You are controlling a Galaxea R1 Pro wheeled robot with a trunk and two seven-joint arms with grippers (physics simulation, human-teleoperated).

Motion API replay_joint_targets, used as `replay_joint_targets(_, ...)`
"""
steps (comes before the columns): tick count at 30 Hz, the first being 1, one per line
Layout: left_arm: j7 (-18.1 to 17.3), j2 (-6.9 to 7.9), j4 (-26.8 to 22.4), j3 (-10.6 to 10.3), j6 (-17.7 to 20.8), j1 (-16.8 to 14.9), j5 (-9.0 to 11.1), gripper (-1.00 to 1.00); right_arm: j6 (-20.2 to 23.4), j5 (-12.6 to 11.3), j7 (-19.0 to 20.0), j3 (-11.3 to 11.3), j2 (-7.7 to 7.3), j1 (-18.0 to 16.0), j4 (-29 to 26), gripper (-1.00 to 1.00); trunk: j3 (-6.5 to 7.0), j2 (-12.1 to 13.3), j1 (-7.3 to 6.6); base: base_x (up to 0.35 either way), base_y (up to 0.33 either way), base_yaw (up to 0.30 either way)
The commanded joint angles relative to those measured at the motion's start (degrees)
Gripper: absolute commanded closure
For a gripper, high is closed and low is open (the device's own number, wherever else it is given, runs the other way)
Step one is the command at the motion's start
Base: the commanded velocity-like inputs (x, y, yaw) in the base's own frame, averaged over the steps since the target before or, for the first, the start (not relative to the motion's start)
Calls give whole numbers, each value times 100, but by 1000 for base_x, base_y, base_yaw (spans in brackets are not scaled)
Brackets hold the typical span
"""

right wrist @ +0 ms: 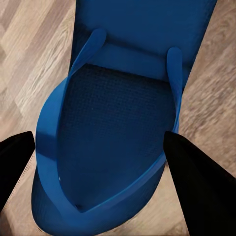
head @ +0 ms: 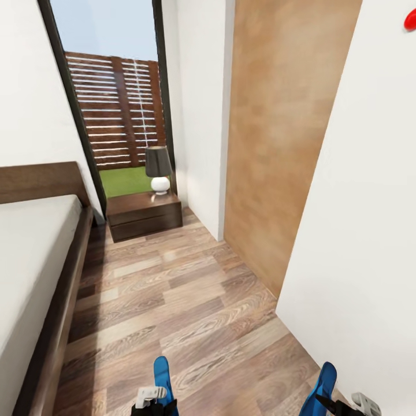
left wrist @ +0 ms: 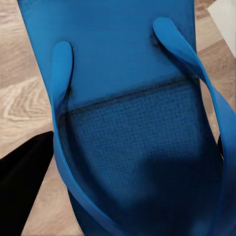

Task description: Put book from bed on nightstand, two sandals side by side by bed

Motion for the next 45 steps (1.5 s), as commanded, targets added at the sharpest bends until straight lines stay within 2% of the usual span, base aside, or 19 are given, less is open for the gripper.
replay_joint_targets(1,-12,2,-1,-45,-17,-3,49,100,12,-59,26,2,-3,-9,20,100,-5,-2,2,322,0,0)
replay_joint_targets(12,-15,3,-1,-45,-17,-3,50,100,12,-59,26,2,-3,-9,20,100,-5,-2,2,211,0,31)
replay_joint_targets(24,-11,3,-1,-45,-17,-3,52,100,12,-59,25,2,-3,-9,21,100,-5,-2,2,25,-3,240)
replay_joint_targets(45,-8,2,-1,-45,-17,-3,51,100,12,-59,26,2,-3,-9,23,100,-5,-2,2,286,-74,11)
